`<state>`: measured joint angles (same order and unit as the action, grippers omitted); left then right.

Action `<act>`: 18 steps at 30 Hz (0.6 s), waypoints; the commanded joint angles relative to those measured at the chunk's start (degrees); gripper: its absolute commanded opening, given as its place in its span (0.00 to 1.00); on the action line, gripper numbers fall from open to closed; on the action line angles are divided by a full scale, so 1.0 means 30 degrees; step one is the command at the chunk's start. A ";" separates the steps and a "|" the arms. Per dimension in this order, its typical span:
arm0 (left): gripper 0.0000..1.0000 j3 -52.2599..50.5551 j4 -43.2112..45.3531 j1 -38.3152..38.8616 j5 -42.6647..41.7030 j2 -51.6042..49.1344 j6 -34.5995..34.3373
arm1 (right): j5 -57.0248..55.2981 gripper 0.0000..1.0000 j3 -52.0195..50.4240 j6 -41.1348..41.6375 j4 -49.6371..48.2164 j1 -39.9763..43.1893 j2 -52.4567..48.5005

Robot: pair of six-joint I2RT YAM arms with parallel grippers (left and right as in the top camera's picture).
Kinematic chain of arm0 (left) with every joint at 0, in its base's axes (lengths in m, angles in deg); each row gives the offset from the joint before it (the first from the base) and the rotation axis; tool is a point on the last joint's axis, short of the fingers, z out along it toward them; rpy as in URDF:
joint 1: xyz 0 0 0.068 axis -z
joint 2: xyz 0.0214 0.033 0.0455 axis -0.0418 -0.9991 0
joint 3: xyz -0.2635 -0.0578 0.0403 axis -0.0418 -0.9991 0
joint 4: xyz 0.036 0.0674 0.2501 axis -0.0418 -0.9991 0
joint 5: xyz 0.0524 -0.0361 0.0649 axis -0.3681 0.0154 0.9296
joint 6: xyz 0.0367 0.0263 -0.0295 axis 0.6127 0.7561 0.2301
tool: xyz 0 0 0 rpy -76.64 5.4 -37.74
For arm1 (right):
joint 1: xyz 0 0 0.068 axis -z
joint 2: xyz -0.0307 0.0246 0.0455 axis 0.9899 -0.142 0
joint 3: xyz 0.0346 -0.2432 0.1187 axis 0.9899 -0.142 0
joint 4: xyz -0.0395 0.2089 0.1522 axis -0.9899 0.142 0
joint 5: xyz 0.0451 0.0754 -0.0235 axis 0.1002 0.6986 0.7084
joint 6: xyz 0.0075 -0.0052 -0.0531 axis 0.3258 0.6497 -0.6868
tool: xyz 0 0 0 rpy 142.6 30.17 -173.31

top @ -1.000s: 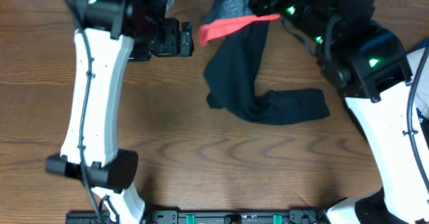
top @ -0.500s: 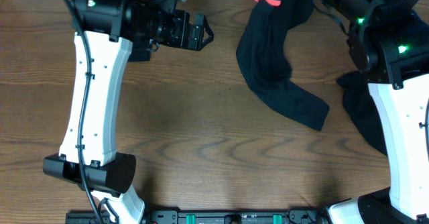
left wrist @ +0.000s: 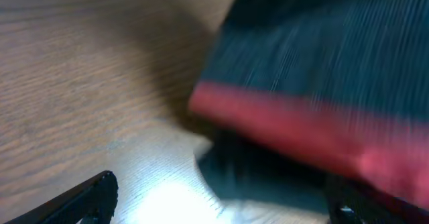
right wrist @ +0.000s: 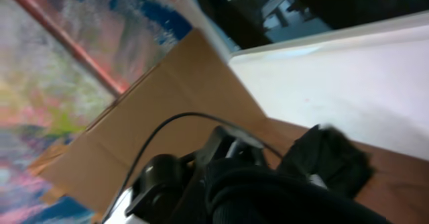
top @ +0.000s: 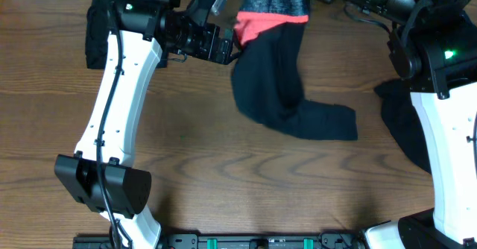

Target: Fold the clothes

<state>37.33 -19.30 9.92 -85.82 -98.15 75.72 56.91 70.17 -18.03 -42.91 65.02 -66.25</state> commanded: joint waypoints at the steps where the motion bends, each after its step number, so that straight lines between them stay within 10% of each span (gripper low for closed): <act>1: 0.98 -0.0015 0.0393 -0.0036 -0.0954 -0.0080 0.1224 | 0.2018 0.01 0.0175 0.1107 -0.0699 0.0393 0.0240; 18: 0.98 -0.0015 0.0189 -0.0036 -0.3636 -0.0080 0.6266 | 0.6207 0.01 0.0175 0.4925 -0.3679 0.2229 0.0240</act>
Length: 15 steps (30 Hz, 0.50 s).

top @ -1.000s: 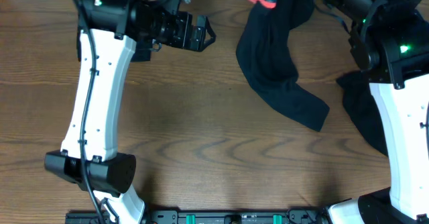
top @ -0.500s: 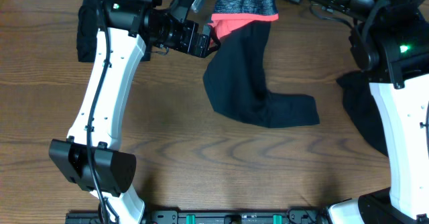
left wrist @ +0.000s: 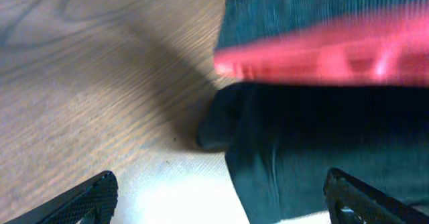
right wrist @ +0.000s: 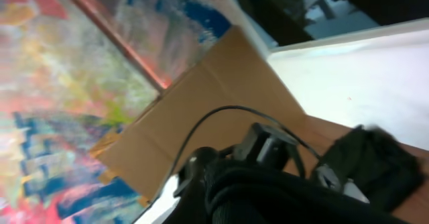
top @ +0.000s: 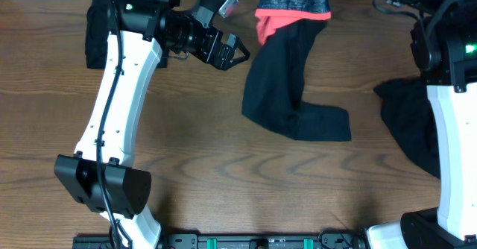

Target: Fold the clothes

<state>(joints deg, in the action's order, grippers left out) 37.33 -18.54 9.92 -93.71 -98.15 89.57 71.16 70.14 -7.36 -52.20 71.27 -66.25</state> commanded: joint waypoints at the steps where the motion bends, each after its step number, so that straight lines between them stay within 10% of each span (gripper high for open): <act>1: 0.98 -0.0015 -0.0138 -0.0015 -0.1304 -0.0080 0.2055 | 0.1596 0.01 0.0182 0.1719 -0.0925 0.0146 0.0240; 15: 0.98 -0.0015 0.0510 0.0597 -0.1581 -0.0036 0.4138 | 0.2994 0.01 0.0182 0.3053 -0.1239 0.0160 0.0233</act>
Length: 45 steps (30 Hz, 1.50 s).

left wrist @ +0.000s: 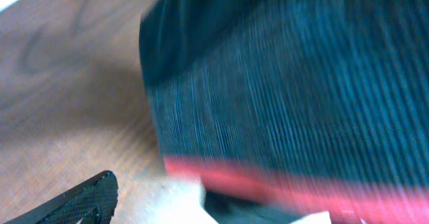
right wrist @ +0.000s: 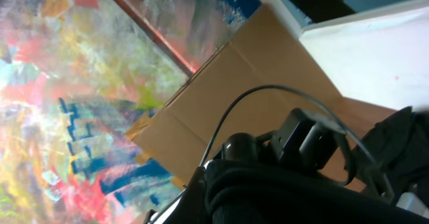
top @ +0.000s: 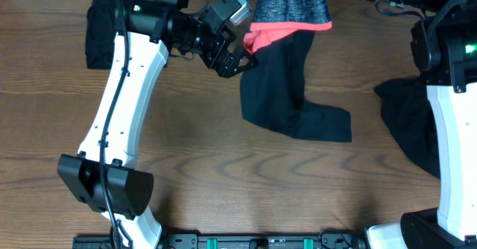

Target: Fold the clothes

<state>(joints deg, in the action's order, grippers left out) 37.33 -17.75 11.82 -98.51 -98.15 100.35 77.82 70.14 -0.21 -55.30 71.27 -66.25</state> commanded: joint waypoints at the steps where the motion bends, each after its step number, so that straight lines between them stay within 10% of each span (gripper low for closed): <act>1: 0.98 -0.0015 0.0379 -0.0029 0.0087 -0.0036 0.0568 | 0.0976 0.01 0.0182 0.0787 -0.0255 0.0160 0.0233; 31: 0.85 -0.0015 0.2339 0.0976 -0.1071 -0.0058 0.0605 | 0.2033 0.01 0.0182 0.1129 -0.0321 -0.0423 0.0233; 34: 0.71 -0.0015 0.2441 0.1421 -0.1064 -0.0058 0.0605 | 0.2047 0.01 0.0182 0.1129 -0.0321 -0.0605 0.0233; 38: 0.24 -0.0015 0.2390 0.1472 -0.1056 -0.0058 0.0597 | 0.2106 0.01 0.0182 0.1115 -0.0321 -0.0605 0.0233; 45: 0.06 -0.0015 0.2135 0.0714 0.0488 -0.0051 -0.0976 | 0.2091 0.01 0.0182 0.0539 -0.0306 -0.0342 0.0233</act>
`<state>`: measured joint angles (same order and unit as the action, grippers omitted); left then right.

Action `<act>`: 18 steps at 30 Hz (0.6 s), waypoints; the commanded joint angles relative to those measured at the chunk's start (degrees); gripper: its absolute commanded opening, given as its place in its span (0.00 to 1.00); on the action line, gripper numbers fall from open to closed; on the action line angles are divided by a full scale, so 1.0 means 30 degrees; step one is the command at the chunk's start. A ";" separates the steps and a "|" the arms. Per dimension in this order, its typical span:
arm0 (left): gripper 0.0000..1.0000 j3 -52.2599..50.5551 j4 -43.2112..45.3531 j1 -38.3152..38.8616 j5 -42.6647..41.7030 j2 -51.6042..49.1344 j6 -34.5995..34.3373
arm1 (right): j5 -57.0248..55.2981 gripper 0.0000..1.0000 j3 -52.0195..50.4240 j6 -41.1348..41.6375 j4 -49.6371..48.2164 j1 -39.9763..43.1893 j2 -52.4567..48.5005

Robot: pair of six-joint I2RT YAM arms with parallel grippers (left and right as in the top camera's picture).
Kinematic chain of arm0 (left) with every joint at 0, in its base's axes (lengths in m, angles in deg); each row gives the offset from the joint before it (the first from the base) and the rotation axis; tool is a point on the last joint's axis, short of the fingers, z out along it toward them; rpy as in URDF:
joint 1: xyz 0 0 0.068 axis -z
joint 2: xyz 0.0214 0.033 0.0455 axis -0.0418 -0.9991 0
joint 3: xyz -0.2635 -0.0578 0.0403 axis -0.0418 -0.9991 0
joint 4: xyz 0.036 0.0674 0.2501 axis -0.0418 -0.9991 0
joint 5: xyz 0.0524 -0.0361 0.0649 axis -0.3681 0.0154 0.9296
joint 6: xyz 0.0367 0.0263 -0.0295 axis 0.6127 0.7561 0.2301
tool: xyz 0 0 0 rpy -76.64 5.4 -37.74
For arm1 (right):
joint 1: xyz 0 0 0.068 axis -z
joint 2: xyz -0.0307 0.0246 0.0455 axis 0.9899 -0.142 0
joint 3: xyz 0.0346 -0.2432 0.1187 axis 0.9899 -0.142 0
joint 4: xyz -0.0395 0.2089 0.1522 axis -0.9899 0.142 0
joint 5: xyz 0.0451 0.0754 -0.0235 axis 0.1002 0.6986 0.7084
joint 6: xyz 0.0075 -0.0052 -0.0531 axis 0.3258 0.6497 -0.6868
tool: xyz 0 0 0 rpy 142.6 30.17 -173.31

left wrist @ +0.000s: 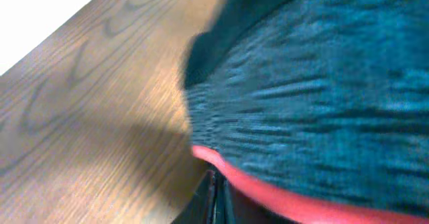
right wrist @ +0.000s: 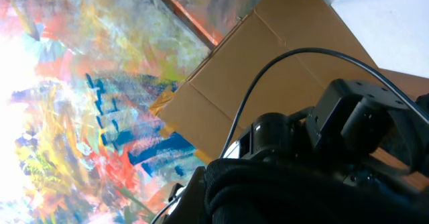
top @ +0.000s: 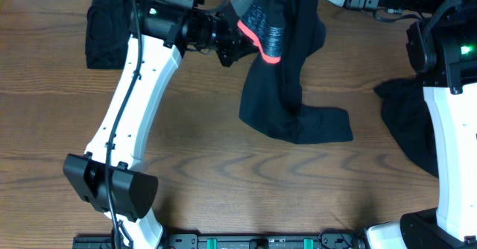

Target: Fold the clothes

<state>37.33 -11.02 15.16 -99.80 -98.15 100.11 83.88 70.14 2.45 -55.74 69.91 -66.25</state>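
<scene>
Black leggings (top: pixel 279 92) with a grey and coral waistband (top: pixel 264 33) hang from the far edge of the table, their legs trailing onto the wood. My left gripper (top: pixel 237 46) is at the waistband's coral edge. In the left wrist view that gripper (left wrist: pixel 216 197) has its fingers pressed together on the fabric just under the coral band (left wrist: pixel 268 200). My right gripper holds the waistband's other side up high. In the right wrist view black cloth (right wrist: pixel 301 190) fills that gripper and hides its fingertips.
A dark bundle of cloth (top: pixel 100 25) lies at the far left corner. Another black garment (top: pixel 406 118) lies on the right, partly under the right arm's white link (top: pixel 447 130). The wooden table (top: pixel 186 174) stretches toward the front edge.
My left gripper was open beside the coral band and is now shut on it. The waistband has turned from flat-on to edge-on and sits higher, and the right wrist has tilted further upward.
At first my left gripper was open at the waistband's left edge while my right gripper held the leggings up. Then the left gripper stood open a little apart from them, then open close under the coral band. Now both grippers hold the waistband.
</scene>
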 commanded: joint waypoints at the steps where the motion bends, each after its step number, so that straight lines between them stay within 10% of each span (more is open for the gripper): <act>1: 0.06 -0.0015 -0.0211 -0.0532 0.0984 -0.0044 -0.0991 | 0.0073 0.01 0.0175 -0.0357 -0.0160 0.0211 0.0233; 18: 0.06 -0.0015 -0.0561 -0.1049 0.0954 0.1421 -0.1056 | 0.0146 0.01 0.0160 -0.0714 0.0146 0.1137 0.0233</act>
<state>37.33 -12.57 12.10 -97.20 -97.40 97.25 84.18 70.14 1.58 -55.17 71.84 -66.25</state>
